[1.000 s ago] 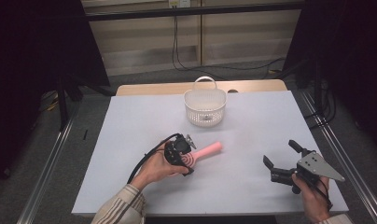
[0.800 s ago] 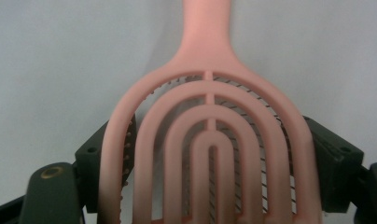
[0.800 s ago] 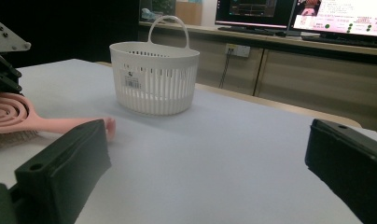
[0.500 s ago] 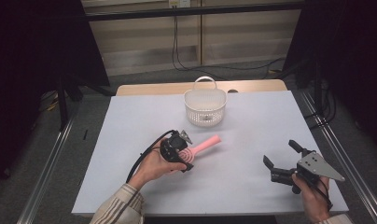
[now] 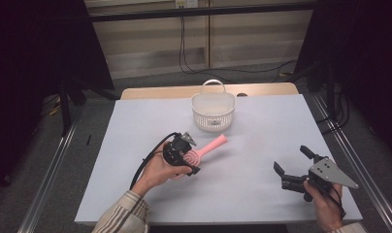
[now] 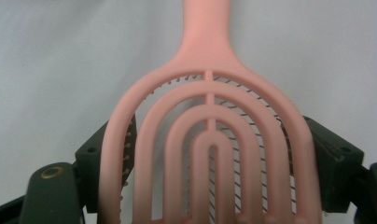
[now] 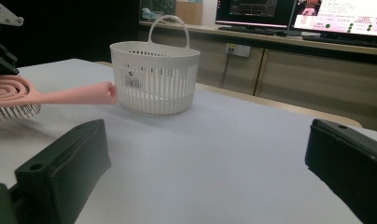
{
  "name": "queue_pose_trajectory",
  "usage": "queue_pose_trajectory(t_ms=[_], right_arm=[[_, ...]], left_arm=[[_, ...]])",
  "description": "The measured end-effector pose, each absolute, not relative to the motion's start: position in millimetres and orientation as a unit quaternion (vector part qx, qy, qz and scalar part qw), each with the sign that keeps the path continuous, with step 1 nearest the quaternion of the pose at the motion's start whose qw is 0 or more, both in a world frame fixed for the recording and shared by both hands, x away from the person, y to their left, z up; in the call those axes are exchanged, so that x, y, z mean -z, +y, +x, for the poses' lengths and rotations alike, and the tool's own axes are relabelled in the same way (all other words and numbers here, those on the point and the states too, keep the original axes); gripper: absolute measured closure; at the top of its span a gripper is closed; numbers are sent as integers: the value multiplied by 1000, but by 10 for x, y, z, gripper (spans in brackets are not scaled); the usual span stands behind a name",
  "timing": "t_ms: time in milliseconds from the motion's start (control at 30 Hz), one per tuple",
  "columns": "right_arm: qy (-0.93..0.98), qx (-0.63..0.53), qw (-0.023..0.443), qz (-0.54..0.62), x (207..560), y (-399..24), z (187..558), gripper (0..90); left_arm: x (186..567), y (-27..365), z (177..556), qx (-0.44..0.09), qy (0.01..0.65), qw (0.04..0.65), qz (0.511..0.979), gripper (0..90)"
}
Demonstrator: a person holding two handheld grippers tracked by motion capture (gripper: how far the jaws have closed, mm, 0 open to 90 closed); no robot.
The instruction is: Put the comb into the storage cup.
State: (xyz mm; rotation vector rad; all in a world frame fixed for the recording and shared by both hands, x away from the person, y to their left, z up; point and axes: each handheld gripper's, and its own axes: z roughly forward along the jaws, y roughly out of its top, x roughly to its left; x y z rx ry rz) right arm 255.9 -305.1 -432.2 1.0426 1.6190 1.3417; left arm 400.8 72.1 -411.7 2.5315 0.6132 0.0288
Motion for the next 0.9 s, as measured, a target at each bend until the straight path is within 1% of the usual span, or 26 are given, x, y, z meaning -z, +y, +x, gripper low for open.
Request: queue_pose_trajectory(t_ms=[67, 100, 200, 233, 300, 333, 367, 467, 567, 600, 633, 900], right_arm=[[636, -527, 387, 409, 4322, -3051, 2559, 0], [637, -527, 387, 409, 4322, -3051, 2558, 0], [637, -527, 387, 410, 4322, -3051, 2558, 0], [636, -527, 387, 410, 4322, -3051, 2558, 0], [636, -527, 387, 410, 4321, -3051, 2558, 0], [637, -527, 387, 409, 4322, -3051, 2558, 0], [637, -527, 387, 409, 4322, -3051, 2557, 0], [634, -529, 386, 411, 4321, -3051, 2557, 0], [634, -528, 386, 411, 4321, -3052, 2556, 0], [634, -529, 386, 411, 4320, -3052, 2556, 0], [634, -529, 386, 411, 4319, -3052, 2556, 0], [633, -530, 382, 415, 4322, -3071, 2568, 0]], left_arm=[[4103, 731, 4007, -16, 231, 268, 935, 209], [4085, 749, 4022, -17, 217, 258, 941, 209], [4059, 772, 4024, -25, 218, 261, 940, 209], [4060, 773, 4013, -25, 230, 272, 934, 209], [4031, 801, 4034, -26, 222, 272, 936, 209], [4037, 794, 4021, -26, 237, 284, 929, 208], [4019, 813, 4040, -26, 228, 275, 934, 208], [3997, 829, 4039, -27, 230, 277, 932, 208], [3972, 847, 4031, -30, 231, 282, 931, 209], [3970, 843, 4013, -32, 241, 292, 925, 209], [3951, 859, 4022, -32, 230, 286, 930, 209], [3872, 862, 4004, -31, 219, 290, 931, 208]])
